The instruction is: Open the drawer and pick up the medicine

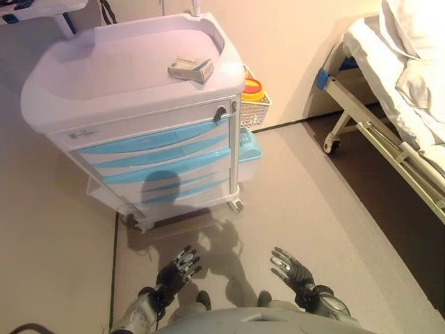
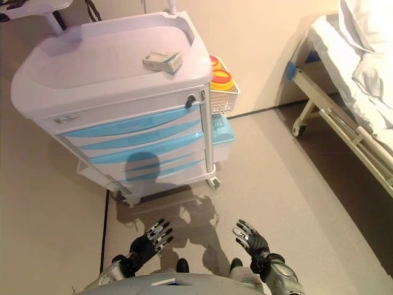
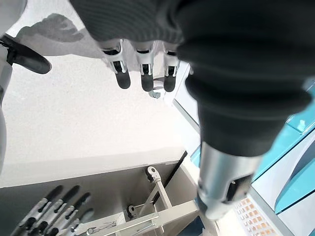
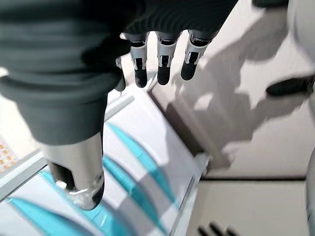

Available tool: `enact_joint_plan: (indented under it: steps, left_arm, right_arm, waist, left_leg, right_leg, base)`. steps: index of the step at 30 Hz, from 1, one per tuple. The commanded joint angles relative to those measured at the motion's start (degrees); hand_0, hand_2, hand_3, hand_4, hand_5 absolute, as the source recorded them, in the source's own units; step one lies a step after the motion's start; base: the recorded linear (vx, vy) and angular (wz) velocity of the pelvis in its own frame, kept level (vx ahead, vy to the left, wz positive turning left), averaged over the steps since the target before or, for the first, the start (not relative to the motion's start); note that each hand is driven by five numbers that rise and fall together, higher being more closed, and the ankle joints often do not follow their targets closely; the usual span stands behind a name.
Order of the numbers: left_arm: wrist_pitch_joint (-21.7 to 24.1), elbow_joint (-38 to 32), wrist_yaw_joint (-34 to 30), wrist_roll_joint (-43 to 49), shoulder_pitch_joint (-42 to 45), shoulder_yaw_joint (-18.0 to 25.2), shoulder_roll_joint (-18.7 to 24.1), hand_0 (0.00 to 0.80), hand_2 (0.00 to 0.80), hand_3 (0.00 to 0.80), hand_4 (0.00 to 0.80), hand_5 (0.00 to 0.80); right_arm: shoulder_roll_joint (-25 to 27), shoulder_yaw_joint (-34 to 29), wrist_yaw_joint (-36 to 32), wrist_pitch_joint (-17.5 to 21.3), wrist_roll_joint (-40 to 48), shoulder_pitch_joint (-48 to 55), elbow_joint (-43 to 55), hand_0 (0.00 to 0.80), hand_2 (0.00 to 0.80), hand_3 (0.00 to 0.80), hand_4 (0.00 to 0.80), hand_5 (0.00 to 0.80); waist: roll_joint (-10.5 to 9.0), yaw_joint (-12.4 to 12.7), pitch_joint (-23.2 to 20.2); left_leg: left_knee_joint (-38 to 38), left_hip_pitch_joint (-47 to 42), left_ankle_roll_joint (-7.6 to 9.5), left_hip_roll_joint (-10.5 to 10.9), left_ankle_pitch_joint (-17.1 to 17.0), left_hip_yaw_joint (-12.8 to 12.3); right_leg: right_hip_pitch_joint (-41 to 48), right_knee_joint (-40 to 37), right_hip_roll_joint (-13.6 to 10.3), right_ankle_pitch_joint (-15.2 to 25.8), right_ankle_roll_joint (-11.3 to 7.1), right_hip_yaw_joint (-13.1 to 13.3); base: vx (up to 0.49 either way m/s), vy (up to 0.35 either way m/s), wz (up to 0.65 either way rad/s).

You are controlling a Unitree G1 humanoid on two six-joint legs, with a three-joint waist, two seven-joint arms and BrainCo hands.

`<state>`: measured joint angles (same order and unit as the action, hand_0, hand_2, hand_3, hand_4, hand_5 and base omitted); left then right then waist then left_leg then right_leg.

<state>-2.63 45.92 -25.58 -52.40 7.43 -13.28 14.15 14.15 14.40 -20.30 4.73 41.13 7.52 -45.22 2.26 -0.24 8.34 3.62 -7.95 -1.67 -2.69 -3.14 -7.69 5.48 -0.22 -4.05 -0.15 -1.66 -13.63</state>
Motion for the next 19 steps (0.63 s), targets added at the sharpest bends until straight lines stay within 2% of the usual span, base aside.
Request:
enact_joint_plan:
  steps: [1,8,19]
  left_arm:
    - [-1.72,1.89,-2.04,-1.66,-2.53,-0.64,-1.13,0.0,0.0,0.0,0.0,0.0]
    - [-2.83,4.51,-3.41,-0.36,-3.06,-1.13,-1.86,0.0,0.0,0.0,0.0,0.0]
    - [-4.26,4.28,-3.96,-0.67,-3.21,-1.69,-1.82,0.0,0.0,0.0,0.0,0.0]
  right_arm:
    - [-1.19,0.56,-4.94,2.1,4.67,-1.46,0.53,0.0,0.0,0.0,0.0,0.0]
    - [-1.56,0.89,-5.69,2.61,4.93,-1.96,-1.87,0.0,0.0,0.0,0.0,0.0]
    - [-1.3,1.58,-5.25,2.55,4.72,-2.64,-2.32,0.0,0.0,0.0,0.0,0.0]
  waist:
    - [-0.68,-0.24,0.59]
    - [-0.51,-0.2,0.49]
    - [-0.44,-0.08,0.55]
  left_leg:
    - [1.01,3.25,-0.96,2.13,2.58,5.04]
    - [1.38,3.14,-0.87,2.36,2.39,5.24]
    - [1.38,3.35,-0.78,2.46,2.25,5.37]
  right_leg:
    - [0.61,5.02,0.89,-6.1,-2.13,-1.68]
    - [1.04,4.22,0.75,-5.74,-2.16,-1.94]
    - [0.94,3.97,0.73,-5.49,-2.23,-1.83]
  base:
    - [-0.035,0.019,0.03]
    - [-0.024,0.012,0.08]
    - [-0.001,0.0,0.0]
